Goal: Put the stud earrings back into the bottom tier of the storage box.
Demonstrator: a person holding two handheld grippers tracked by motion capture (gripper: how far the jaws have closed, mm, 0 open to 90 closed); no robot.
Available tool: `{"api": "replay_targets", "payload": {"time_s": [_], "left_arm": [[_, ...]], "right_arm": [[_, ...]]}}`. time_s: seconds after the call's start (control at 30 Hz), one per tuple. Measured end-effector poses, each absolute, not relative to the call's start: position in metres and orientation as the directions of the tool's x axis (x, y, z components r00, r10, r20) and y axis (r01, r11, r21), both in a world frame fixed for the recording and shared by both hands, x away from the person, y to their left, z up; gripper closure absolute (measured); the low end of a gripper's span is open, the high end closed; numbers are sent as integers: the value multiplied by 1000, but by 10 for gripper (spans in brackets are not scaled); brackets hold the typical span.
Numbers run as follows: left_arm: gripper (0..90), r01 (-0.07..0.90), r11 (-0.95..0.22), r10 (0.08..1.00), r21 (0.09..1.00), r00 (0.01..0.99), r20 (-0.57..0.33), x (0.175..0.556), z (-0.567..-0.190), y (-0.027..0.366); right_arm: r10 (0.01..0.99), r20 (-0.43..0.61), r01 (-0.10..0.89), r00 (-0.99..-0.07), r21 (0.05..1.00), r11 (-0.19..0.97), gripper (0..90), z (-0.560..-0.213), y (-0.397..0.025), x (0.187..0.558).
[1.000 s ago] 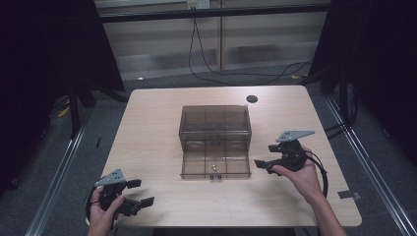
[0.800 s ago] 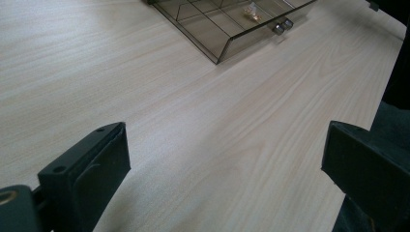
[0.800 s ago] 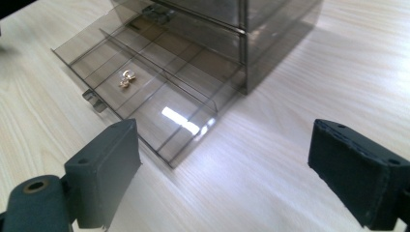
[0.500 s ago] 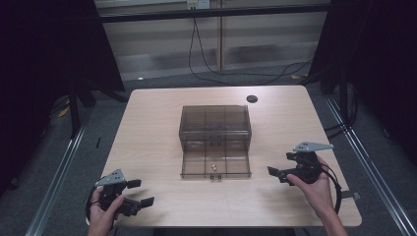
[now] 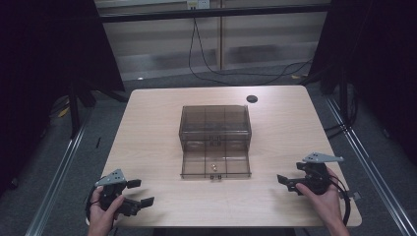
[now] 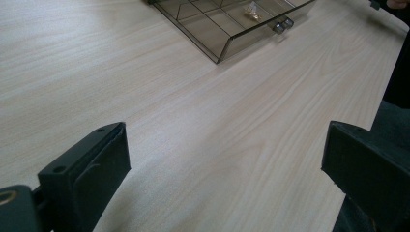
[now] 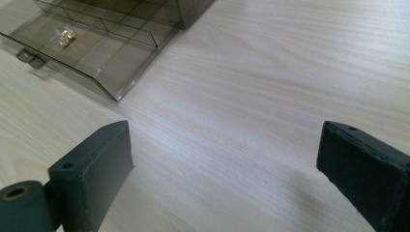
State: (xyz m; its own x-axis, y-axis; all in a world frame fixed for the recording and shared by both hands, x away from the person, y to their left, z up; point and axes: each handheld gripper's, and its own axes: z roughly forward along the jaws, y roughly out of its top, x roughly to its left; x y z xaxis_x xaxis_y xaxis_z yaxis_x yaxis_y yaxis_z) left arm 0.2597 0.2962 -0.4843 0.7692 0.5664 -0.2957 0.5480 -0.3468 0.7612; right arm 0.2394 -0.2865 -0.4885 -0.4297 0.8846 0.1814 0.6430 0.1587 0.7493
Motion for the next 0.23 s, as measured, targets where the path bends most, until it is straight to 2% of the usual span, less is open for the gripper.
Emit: {"api": "replay_targets", "payload": {"time_s": [0.17,0.23], "left_arm": [[30,554,-337,573,761,762,-301,260,-485,297],[30,554,-335,570,762,763,-304,259,-484,298]], "right_arm": [[896,177,659,-408,736,155,52,-496,-291,236],[897,151,669,-415,719,189,58,-499,-289,238]]}}
